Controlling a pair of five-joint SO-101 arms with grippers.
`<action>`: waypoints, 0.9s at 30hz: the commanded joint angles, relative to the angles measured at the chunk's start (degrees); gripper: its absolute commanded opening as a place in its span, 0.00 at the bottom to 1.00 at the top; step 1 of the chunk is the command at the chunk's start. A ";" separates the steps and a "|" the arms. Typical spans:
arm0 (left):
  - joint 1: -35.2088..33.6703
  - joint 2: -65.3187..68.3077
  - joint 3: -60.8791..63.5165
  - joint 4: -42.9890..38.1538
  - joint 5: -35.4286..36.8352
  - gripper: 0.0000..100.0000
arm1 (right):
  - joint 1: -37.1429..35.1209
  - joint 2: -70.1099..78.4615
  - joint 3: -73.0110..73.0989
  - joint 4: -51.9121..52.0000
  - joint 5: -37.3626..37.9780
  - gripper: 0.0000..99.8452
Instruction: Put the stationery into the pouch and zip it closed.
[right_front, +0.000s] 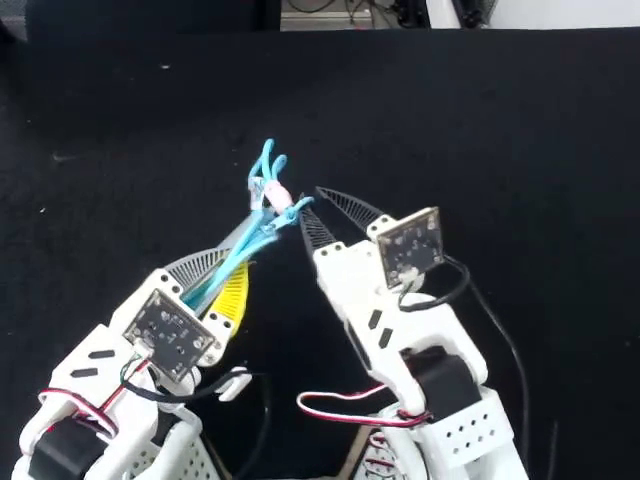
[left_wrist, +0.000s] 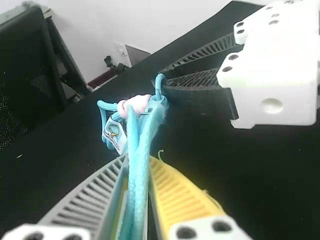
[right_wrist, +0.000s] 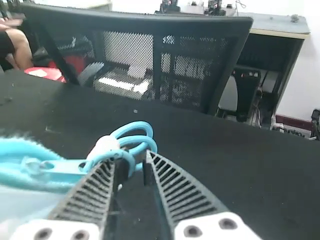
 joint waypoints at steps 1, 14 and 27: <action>-2.59 -3.87 -3.65 -1.93 1.05 0.03 | 1.49 3.91 0.75 -2.20 -0.09 0.01; -2.77 -5.45 -4.00 -1.85 1.23 0.03 | 1.14 18.07 3.12 -16.35 -0.09 0.01; -5.85 -5.45 -5.76 -1.49 2.37 0.03 | 6.95 33.89 -3.91 -20.66 0.62 0.01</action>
